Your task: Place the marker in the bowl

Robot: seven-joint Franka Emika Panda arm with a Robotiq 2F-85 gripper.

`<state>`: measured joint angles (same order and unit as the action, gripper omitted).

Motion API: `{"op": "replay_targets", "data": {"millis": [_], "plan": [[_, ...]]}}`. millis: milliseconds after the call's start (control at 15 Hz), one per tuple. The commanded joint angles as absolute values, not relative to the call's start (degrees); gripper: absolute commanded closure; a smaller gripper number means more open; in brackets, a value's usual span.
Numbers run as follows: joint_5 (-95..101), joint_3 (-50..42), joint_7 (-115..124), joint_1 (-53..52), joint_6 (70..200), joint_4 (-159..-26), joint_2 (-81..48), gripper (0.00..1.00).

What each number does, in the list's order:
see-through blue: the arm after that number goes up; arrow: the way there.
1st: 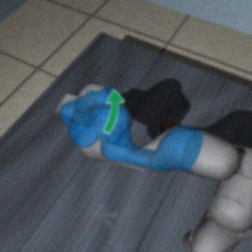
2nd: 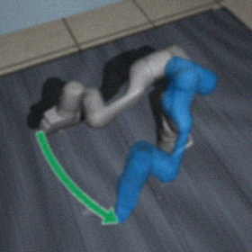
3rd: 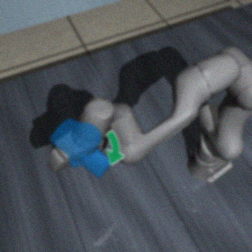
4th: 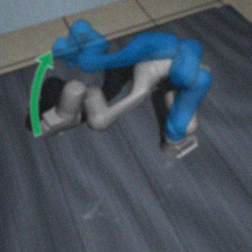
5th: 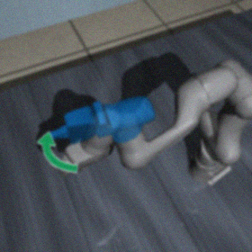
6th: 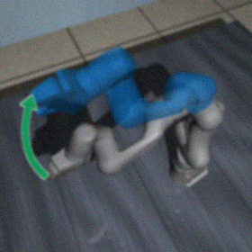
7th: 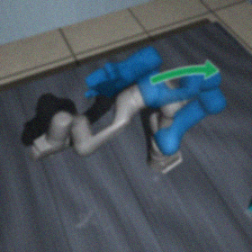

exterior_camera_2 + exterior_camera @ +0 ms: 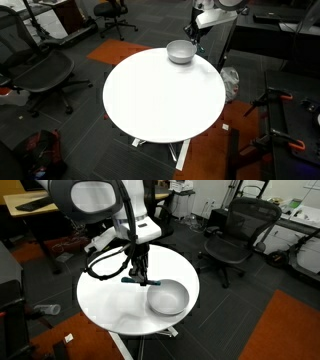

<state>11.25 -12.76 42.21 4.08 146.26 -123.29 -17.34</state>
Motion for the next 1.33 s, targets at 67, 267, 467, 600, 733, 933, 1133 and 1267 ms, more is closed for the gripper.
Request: {"op": "replay_targets", "data": {"millis": [67, 267, 467, 600, 733, 933, 1133, 1267], "plan": [[7.16, -12.89, 36.25, 5.7, 144.27, -117.3, -21.03, 0.95], [4.98, -13.0, 34.13, 6.23, 144.36, -113.82, -23.85, 0.95], [3.51, -13.15, 33.12, 6.29, 144.3, -110.28, -27.08, 0.95], [3.1, -13.4, 33.16, 6.11, 144.35, -108.28, -29.21, 0.95], [2.84, -13.58, 33.46, 6.03, 144.52, -106.7, -30.96, 0.95], [2.15, -13.76, 33.59, 6.07, 144.67, -105.21, -32.66, 0.56], [1.76, -14.11, 33.52, 5.91, 144.74, -104.45, -33.39, 0.42], [1.87, -14.39, 33.65, 5.74, 144.76, -104.18, -33.53, 0.27]]}}
